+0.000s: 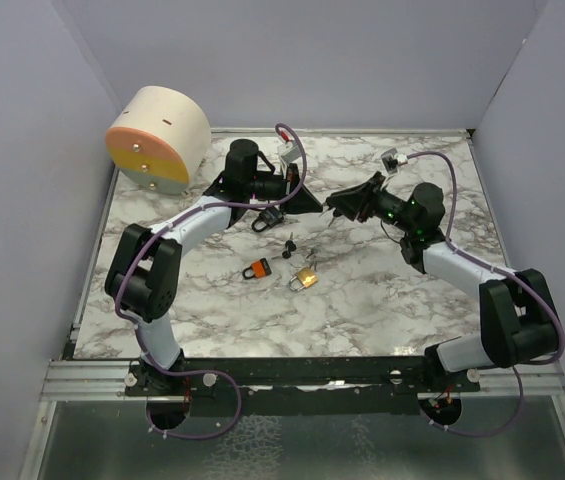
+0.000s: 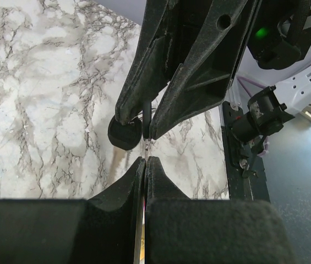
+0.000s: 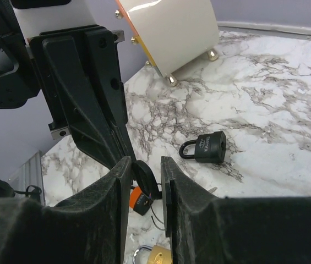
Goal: Unlock with the key
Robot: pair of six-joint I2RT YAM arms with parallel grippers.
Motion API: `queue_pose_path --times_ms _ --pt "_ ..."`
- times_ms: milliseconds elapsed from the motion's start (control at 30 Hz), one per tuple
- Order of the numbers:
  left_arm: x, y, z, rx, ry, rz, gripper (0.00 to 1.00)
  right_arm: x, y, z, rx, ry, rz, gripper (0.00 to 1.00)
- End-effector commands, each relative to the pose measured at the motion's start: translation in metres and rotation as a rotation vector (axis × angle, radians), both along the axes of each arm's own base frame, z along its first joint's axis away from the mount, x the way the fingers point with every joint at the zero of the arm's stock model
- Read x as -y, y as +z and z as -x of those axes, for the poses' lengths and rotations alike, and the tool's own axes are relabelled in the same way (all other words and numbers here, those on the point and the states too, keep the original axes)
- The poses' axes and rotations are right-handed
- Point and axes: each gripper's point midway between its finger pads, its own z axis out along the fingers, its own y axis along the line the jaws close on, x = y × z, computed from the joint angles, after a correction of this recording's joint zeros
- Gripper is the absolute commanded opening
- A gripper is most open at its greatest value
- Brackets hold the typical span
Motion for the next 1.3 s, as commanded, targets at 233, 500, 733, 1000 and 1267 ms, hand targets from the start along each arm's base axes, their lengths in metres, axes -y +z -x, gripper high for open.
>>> queue_pose_path --times_ms 233,500,733,1000,1267 --pt "0.005 0.008 0.006 0.016 -0.049 0.039 0.00 -0.003 -0.002 0.005 0.021 0.046 -0.019 0.12" --pt "0.006 0.006 -0.003 -0.016 0.003 0.039 0.19 -0.002 -0.002 0.005 0.019 0.034 -0.022 0.01" --pt "-0.009 0.005 -0.029 -0.037 0.155 0.036 0.67 0.006 -0.006 0.001 -0.002 -0.021 -0.004 0.01" --pt "-0.043 0.014 -0.056 -0.063 0.316 0.091 0.72 0.014 -0.015 -0.004 -0.033 -0.053 0.005 0.01" --pt "-0.036 0.001 -0.044 -0.062 0.244 0.085 0.71 0.011 -0.017 -0.003 -0.036 -0.016 -0.002 0.01"
